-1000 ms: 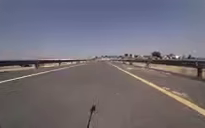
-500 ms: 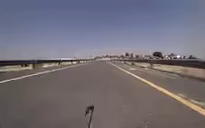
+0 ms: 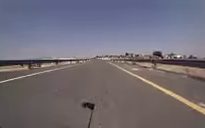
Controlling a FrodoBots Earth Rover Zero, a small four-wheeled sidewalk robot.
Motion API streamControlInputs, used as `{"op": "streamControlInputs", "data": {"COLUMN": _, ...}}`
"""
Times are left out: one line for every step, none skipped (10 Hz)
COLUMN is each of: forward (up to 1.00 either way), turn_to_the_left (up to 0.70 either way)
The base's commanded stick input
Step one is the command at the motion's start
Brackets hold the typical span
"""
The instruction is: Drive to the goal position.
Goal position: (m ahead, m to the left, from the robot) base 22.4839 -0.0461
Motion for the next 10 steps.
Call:
{"op": "streamControlInputs", "data": {"forward": 1.0, "turn_to_the_left": -0.01}}
{"op": "streamControlInputs", "data": {"forward": 1.0, "turn_to_the_left": -0.01}}
{"op": "streamControlInputs", "data": {"forward": 1.0, "turn_to_the_left": -0.01}}
{"op": "streamControlInputs", "data": {"forward": 1.0, "turn_to_the_left": -0.01}}
{"op": "streamControlInputs", "data": {"forward": 1.0, "turn_to_the_left": -0.01}}
{"op": "streamControlInputs", "data": {"forward": 1.0, "turn_to_the_left": -0.01}}
{"op": "streamControlInputs", "data": {"forward": 1.0, "turn_to_the_left": -0.01}}
{"op": "streamControlInputs", "data": {"forward": 1.0, "turn_to_the_left": -0.01}}
{"op": "streamControlInputs", "data": {"forward": 1.0, "turn_to_the_left": -0.01}}
{"op": "streamControlInputs", "data": {"forward": 1.0, "turn_to_the_left": -0.01}}
